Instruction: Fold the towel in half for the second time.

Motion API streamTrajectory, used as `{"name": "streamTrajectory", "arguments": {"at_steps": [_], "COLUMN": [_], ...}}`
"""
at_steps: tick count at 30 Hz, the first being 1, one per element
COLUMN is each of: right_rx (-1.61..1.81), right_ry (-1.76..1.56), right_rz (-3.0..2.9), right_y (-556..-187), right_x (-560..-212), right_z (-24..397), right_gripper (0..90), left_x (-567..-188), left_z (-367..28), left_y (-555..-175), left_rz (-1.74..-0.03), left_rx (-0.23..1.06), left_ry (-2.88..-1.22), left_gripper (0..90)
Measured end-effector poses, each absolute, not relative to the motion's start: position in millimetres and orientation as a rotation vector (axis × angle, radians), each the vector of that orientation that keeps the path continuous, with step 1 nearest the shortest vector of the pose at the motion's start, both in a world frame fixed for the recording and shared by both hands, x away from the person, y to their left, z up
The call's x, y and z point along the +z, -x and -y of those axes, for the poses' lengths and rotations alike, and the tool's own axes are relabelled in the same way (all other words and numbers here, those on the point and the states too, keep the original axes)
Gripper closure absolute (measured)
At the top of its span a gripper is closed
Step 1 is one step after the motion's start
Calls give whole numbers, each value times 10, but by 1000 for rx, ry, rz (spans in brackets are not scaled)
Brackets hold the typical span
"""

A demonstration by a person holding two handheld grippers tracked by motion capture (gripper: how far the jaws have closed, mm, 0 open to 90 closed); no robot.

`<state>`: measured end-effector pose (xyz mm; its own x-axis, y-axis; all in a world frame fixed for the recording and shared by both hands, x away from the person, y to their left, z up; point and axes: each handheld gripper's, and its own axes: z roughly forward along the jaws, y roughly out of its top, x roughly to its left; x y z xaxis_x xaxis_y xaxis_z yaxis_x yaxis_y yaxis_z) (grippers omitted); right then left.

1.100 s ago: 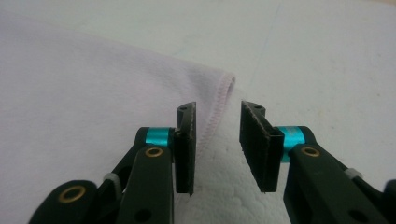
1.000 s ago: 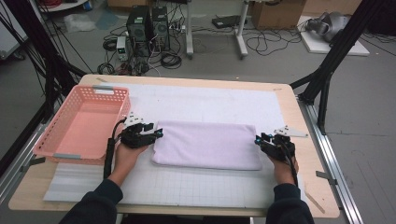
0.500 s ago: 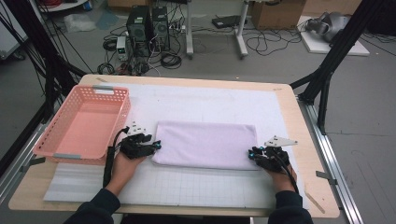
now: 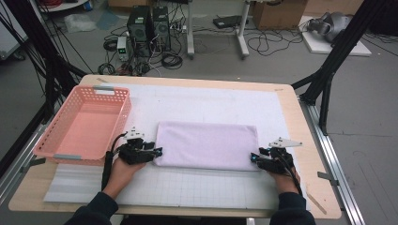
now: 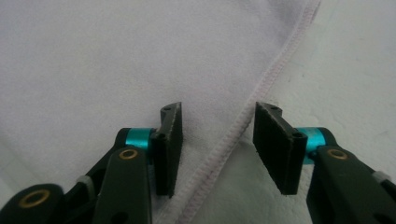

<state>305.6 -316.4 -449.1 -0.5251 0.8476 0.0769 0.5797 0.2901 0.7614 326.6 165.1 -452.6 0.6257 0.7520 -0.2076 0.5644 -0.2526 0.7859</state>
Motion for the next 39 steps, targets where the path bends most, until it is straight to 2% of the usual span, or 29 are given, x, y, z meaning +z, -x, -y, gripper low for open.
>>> {"name": "streamTrajectory", "arguments": {"at_steps": [1, 3, 5, 11, 13, 14, 15, 16, 18, 19, 20, 22, 24, 25, 26, 28, 39], "right_rx": [1118, 1139, 1193, 1169, 1180, 1184, 1186, 1189, 1177, 1177, 1172, 1201, 1217, 1224, 1231, 1255, 1248], "right_ry": [-1310, -1317, -1334, -1281, -1299, -1310, -1312, -1296, -1261, -1261, -1204, -1147, -1111, -1079, -1069, -1076, -1100], "right_rz": [-2232, -2244, -2263, -2255, -2250, -2231, -2178, -2143, -2091, -2091, -2046, -2001, -1974, -1955, -1935, -1921, -1957], "right_y": [-3067, -3072, -3082, -3068, -3070, -3068, -3060, -3048, -3016, -3016, -2987, -2948, -2925, -2904, -2891, -2885, -2877], "right_x": [-4500, -4503, -4504, -4488, -4485, -4477, -4447, -4413, -4342, -4342, -4265, -4196, -4165, -4136, -4107, -4083, -4146], "right_z": [3178, 3191, 3209, 3120, 3139, 3153, 3182, 3197, 3197, 3197, 3188, 3179, 3178, 3179, 3178, 3188, 3255], "right_gripper": [585, 618, 779, 779, 723, 660, 576, 516, 415, 415, 362, 302, 291, 266, 232, 191, 182], "left_x": [-4528, -4513, -4497, -4497, -4508, -4505, -4499, -4486, -4452, -4430, -4380, -4358, -4334, -4331, -4334, -4348, -4374], "left_z": [-1652, -1654, -1687, -1793, -1787, -1797, -1809, -1840, -1893, -1915, -1937, -1938, -1920, -1906, -1891, -1871, -1805], "left_y": [-3266, -3248, -3241, -3233, -3226, -3230, -3233, -3240, -3237, -3235, -3223, -3213, -3198, -3194, -3195, -3204, -3216], "left_rz": [-1036, -1026, -1038, -1069, -1028, -1029, -1038, -1042, -1028, -1014, -985, -964, -926, -924, -934, -940, -928], "left_rx": [233, 259, 284, 263, 280, 287, 296, 306, 317, 317, 314, 323, 362, 379, 389, 384, 404], "left_ry": [-1935, -1946, -1948, -1905, -1911, -1898, -1879, -1839, -1755, -1700, -1594, -1563, -1560, -1573, -1579, -1602, -1674], "left_gripper": [800, 826, 837, 846, 834, 784, 581, 511, 424, 375, 330, 296, 269, 237, 168, 166, 172]}}
